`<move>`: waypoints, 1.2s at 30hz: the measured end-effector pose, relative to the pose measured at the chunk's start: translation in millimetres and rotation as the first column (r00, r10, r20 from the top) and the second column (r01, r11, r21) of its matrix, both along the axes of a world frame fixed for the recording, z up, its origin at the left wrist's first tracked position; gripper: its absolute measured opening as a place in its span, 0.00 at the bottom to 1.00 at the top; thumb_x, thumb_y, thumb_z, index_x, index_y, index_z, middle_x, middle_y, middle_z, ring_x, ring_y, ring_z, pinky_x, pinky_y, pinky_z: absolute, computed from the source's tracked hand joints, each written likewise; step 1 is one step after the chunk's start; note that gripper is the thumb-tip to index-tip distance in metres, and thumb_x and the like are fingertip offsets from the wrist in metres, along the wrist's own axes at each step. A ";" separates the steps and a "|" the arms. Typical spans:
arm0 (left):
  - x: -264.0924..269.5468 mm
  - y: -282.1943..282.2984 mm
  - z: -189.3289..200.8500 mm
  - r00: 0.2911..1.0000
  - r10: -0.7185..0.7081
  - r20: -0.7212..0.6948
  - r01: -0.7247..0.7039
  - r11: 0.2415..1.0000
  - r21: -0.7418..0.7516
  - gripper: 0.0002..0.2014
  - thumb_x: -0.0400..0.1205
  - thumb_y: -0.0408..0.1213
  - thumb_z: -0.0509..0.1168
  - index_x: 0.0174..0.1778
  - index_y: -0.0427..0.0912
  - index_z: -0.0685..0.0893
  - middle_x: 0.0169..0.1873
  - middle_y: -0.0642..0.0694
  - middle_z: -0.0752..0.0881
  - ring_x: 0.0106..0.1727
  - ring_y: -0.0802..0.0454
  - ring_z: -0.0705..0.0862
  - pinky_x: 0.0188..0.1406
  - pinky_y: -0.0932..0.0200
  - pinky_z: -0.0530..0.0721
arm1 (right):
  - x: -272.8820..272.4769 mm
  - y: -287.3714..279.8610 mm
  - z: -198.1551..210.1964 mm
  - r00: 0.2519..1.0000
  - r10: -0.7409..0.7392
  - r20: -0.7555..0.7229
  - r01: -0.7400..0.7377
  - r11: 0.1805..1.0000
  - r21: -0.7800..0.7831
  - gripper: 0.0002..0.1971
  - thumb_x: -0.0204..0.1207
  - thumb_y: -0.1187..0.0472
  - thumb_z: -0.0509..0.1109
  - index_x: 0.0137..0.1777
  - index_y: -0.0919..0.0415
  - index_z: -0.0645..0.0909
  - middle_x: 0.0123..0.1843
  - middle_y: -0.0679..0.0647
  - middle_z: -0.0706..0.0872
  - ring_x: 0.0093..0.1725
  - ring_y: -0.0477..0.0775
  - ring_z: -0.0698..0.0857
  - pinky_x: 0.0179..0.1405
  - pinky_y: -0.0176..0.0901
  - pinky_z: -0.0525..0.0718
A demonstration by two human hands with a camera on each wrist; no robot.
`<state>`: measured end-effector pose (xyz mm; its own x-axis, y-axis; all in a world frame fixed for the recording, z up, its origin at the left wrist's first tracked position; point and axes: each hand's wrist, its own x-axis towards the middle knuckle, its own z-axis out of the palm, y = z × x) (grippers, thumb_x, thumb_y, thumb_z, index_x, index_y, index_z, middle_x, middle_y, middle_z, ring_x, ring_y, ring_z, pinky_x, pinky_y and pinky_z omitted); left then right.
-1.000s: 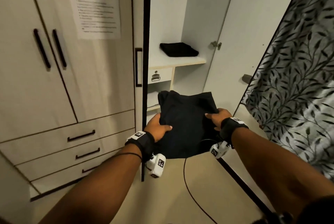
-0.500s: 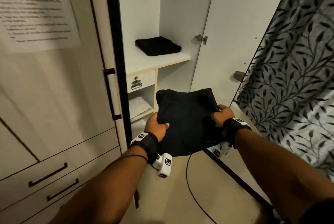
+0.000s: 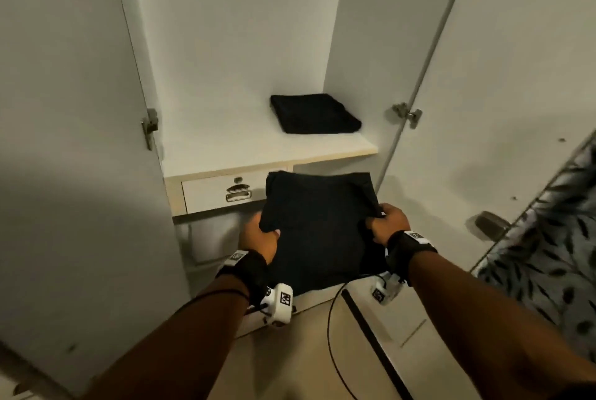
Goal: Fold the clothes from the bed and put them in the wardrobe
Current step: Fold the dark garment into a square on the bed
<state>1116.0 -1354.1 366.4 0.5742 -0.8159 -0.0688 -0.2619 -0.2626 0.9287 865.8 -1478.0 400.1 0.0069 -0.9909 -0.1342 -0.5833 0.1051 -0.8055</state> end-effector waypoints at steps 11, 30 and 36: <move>126.1 -157.9 49.4 0.951 0.278 0.137 -0.268 0.959 -0.088 0.11 0.83 0.32 0.65 0.60 0.43 0.85 0.56 0.40 0.88 0.53 0.41 0.84 0.54 0.53 0.78 | 152.8 -197.6 50.3 0.964 0.255 -0.079 -0.264 0.955 -0.136 0.22 0.73 0.65 0.71 0.68 0.54 0.83 0.59 0.56 0.89 0.61 0.61 0.86 0.61 0.42 0.81; 244.9 -311.6 42.3 0.752 -0.421 0.507 -0.006 0.765 0.643 0.50 0.68 0.67 0.78 0.85 0.57 0.67 0.80 0.47 0.72 0.78 0.42 0.75 0.77 0.48 0.74 | 354.1 -379.9 41.7 0.114 0.745 -0.658 -0.765 0.488 0.421 0.70 0.43 0.20 0.81 0.87 0.34 0.52 0.91 0.54 0.45 0.87 0.71 0.55 0.81 0.71 0.65; 273.4 -350.7 40.4 0.726 -0.417 0.547 -0.185 0.648 0.739 0.47 0.76 0.76 0.61 0.89 0.62 0.53 0.89 0.41 0.51 0.87 0.28 0.55 0.85 0.29 0.56 | 380.9 -406.8 35.0 0.059 0.584 -0.809 -0.854 0.449 0.262 0.60 0.55 0.27 0.82 0.86 0.46 0.62 0.88 0.61 0.55 0.80 0.71 0.68 0.74 0.66 0.76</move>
<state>1389.4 -1704.8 406.8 0.6131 -0.7243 -0.3154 -0.7570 -0.6528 0.0277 1246.7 -1884.7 435.1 0.7776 -0.5318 -0.3353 -0.5403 -0.8380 0.0759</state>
